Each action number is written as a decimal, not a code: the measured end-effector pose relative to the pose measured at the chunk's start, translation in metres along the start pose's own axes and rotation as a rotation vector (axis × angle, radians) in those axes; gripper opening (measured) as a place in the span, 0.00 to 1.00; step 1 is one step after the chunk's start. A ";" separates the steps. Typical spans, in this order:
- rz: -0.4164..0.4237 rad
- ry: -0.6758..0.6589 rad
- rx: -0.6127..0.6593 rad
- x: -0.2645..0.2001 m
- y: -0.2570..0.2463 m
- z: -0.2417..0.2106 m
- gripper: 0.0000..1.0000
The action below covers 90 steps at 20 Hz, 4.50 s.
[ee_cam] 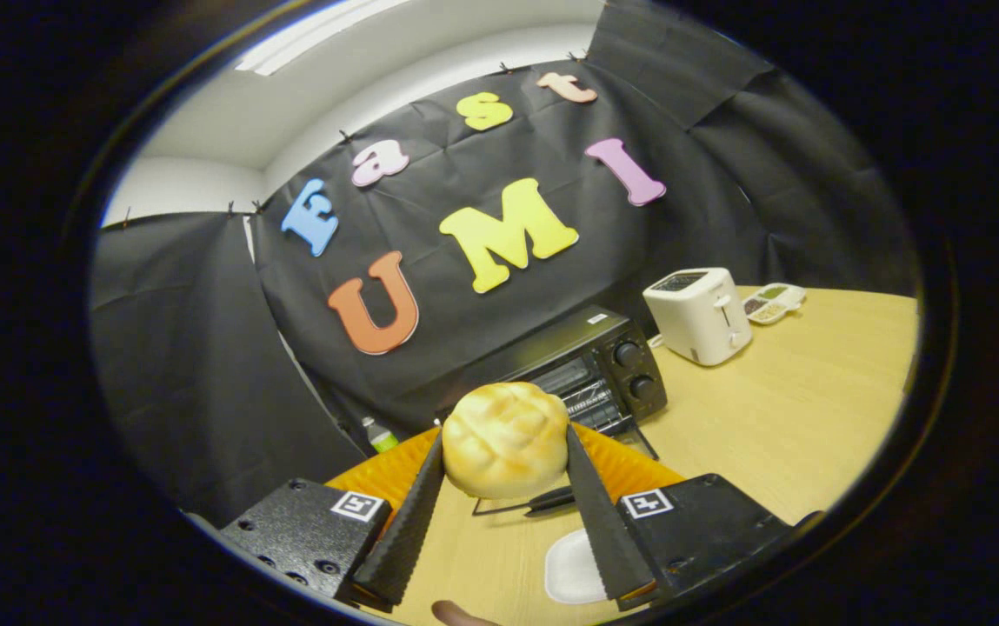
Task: Open the toaster oven, put the food inside, and close the toaster oven door.
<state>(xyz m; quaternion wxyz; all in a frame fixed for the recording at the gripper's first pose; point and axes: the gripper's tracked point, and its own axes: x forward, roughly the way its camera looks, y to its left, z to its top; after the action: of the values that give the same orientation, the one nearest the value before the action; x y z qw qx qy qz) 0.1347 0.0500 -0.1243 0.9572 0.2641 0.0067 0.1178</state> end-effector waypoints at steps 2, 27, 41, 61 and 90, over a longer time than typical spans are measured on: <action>0.011 0.036 0.054 0.018 -0.002 -0.005 0.85; -0.096 0.311 0.341 0.244 -0.069 -0.063 0.85; -0.119 0.205 0.139 0.308 -0.089 -0.064 0.89; -0.115 0.198 -0.089 0.164 -0.059 -0.034 0.98; -0.376 0.621 -0.370 0.100 -0.082 -0.157 1.00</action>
<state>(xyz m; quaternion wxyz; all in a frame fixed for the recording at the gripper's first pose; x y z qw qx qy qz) 0.2385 0.0835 -0.2966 0.9459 0.0334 0.3224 0.0143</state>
